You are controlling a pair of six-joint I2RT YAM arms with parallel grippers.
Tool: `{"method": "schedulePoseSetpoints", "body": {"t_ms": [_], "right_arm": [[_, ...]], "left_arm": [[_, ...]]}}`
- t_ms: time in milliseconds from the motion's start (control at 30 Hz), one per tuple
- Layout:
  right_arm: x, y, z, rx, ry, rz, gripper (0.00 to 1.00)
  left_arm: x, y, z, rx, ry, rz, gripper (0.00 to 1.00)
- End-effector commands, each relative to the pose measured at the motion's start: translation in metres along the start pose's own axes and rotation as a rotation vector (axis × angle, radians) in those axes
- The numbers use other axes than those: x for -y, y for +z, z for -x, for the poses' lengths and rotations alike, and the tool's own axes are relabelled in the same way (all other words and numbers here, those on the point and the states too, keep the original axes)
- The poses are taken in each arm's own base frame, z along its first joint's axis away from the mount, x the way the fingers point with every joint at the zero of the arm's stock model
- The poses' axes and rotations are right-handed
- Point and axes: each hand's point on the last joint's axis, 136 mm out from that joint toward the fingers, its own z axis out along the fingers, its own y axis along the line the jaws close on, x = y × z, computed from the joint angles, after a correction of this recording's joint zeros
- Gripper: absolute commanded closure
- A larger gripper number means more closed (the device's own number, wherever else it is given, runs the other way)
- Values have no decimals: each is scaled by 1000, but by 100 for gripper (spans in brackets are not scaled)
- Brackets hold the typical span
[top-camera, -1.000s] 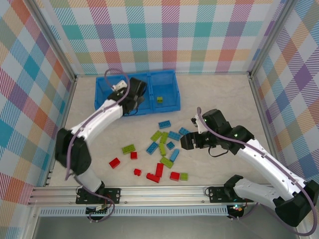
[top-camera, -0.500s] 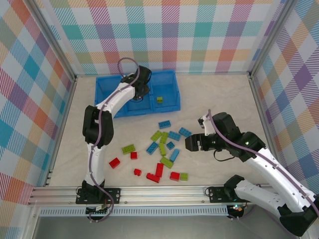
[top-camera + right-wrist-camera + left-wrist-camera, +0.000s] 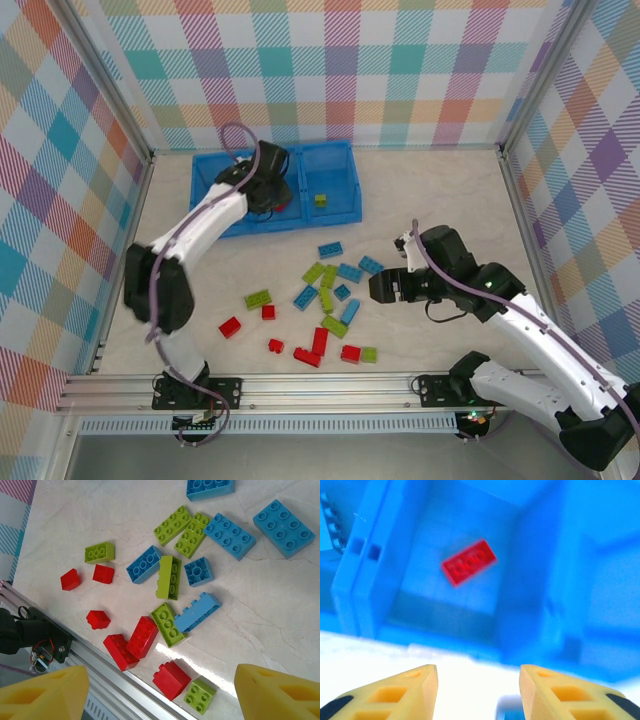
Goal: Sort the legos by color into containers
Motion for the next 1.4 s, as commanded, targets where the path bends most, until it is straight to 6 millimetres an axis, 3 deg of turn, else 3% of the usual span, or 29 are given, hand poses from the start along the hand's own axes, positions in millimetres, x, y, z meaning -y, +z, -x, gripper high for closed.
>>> {"method": "schedulePoseSetpoints", "body": {"t_ms": [0, 67, 200, 367, 467, 733, 1000, 1267, 1333, 1367], "right_arm": [[4, 12, -2, -14, 6, -9, 22], [5, 18, -3, -28, 13, -5, 22], [5, 27, -2, -42, 15, 5, 22], [4, 31, 0, -37, 15, 9, 21], [4, 31, 0, -39, 16, 10, 21], [6, 23, -3, -23, 18, 3, 21], [7, 26, -5, -25, 29, 5, 20], [6, 27, -4, -31, 27, 8, 20], [6, 27, -4, -32, 29, 10, 20], [5, 27, -4, -34, 31, 13, 20]], "left_arm": [[33, -55, -44, -19, 344, -233, 47], [31, -72, -87, -91, 533, -332, 45], [4, -84, -147, -195, 678, -395, 50], [-28, -54, -190, -304, 725, -304, 49], [-27, -29, -208, -351, 735, -262, 44], [-32, 25, -230, -396, 788, -145, 39], [-31, 38, -258, -486, 821, -180, 42], [-45, 47, -261, -481, 834, -99, 62], [-40, 42, -260, -471, 829, -121, 79], [-35, 38, -258, -458, 817, -148, 82]]}}
